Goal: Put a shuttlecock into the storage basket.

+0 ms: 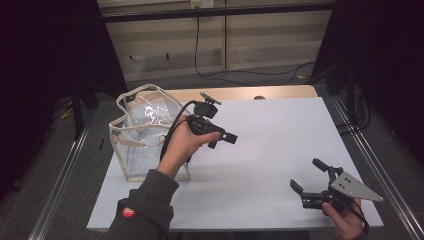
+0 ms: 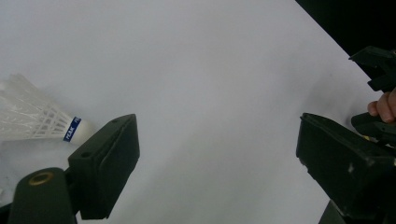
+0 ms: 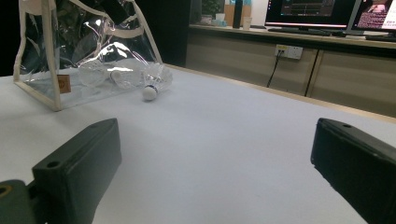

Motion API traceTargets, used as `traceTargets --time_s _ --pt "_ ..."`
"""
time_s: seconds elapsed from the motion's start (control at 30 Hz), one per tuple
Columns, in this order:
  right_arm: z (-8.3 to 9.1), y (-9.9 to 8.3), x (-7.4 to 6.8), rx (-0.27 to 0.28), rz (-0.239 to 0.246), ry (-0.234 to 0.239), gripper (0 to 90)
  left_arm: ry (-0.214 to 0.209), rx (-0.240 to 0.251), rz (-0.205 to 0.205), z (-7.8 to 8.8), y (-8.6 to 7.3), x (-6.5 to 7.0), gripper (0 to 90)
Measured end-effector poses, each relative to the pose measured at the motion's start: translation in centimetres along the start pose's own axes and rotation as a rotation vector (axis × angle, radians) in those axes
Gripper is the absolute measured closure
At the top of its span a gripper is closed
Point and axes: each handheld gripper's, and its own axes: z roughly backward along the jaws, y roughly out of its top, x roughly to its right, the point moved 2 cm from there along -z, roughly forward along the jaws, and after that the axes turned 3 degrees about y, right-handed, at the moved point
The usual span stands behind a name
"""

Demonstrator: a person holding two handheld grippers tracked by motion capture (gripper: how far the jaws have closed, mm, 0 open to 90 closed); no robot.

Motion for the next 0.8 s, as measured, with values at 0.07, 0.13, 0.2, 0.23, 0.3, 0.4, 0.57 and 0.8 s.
traceTargets --time_s 0.07,0.13,0.2,0.23,0.3,0.4,0.57,0.8 --pt "0.0 0.0 0.0 -0.001 -0.001 0.000 1.7 -0.002 0.000 0.003 -0.3 -0.1 0.0 13.5" --pt "0.0 0.0 0.0 -0.002 0.003 0.001 1.7 0.003 -0.002 0.002 -0.6 -0.1 0.0 13.3" --pt "0.0 0.0 0.0 -0.002 0.003 0.001 1.7 0.011 -0.004 0.005 -0.9 -0.2 0.0 12.7" --pt "0.0 0.0 0.0 -0.001 0.004 0.000 1.7 0.009 -0.004 0.009 -1.1 -0.3 0.0 12.2" --pt "0.0 0.0 0.0 -0.001 0.003 0.001 1.7 0.014 -0.006 0.012 -1.4 -0.4 0.0 11.8" --pt "0.0 0.0 0.0 -0.001 0.003 0.001 1.8 0.024 -0.004 0.017 -1.9 -0.5 0.1 9.5" --pt "0.0 0.0 0.0 -0.001 0.003 0.002 1.7 0.035 -0.010 0.016 -2.5 -0.6 0.1 8.2" --pt "0.0 0.0 0.0 0.001 0.000 0.000 1.7 0.085 -0.018 0.012 -3.4 -0.8 -0.1 6.2"
